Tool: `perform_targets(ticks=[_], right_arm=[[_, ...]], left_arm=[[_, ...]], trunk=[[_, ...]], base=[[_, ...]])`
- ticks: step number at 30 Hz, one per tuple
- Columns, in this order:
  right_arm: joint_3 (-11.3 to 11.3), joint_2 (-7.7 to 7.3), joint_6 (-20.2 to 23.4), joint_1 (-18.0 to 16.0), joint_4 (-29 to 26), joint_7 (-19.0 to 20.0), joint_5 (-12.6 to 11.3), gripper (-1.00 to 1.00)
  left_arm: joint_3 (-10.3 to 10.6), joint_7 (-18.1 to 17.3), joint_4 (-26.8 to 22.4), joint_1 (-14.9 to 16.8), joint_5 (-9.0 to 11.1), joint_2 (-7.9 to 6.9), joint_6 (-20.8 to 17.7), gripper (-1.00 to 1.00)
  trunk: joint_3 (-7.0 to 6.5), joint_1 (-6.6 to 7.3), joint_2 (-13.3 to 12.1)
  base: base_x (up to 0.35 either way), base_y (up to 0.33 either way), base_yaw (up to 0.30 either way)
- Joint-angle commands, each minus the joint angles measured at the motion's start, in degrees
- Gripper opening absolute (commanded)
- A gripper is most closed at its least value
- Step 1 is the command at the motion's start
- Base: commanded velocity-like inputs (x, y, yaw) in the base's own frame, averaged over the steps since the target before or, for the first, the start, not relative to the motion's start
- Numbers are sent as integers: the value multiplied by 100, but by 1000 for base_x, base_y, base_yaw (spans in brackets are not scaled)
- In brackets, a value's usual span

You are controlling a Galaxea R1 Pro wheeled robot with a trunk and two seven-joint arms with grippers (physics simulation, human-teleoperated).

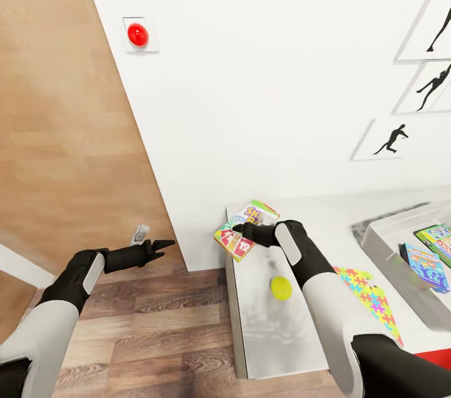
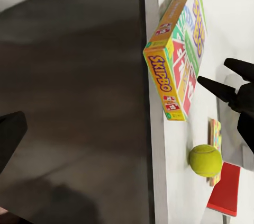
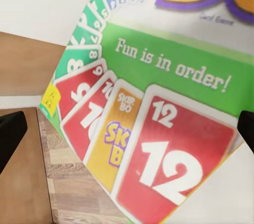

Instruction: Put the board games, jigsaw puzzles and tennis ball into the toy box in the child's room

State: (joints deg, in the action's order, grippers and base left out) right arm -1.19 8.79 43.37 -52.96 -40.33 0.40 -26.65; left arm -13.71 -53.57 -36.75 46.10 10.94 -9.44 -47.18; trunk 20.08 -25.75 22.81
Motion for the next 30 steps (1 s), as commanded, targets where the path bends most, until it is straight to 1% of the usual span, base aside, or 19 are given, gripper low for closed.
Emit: perform_targets(ticks=[1,3,8,19,24,30], right_arm=[[-13,5,28,-4,-3,4,3,100],[-13,12,28,-4,-3,4,2,100],[-10,82,32,-8,-23,16,12,100],[1,90,171,12,-494,11,1,100],[11,88,280,74,-994,5,2,100],[7,82,626,148,-1921,4,-1,100]], left_arm=[[-7,-13,1,4,5,1,-28,100],[-8,-13,0,4,5,7,-28,100],[-4,-13,0,4,5,-4,-28,100],[-1,-13,-1,4,5,-14,-28,100],[0,-13,-1,4,5,-14,-28,100],[0,-13,-2,4,5,-10,-28,100]], trunk=[[10,-3,10],[10,-3,10],[10,-3,10],[-15,-3,10],[-42,-3,10],[-85,-3,10]], base=[[0,0,0],[0,0,0],[0,0,0],[0,0,-54],[0,0,-116],[0,0,-146]])
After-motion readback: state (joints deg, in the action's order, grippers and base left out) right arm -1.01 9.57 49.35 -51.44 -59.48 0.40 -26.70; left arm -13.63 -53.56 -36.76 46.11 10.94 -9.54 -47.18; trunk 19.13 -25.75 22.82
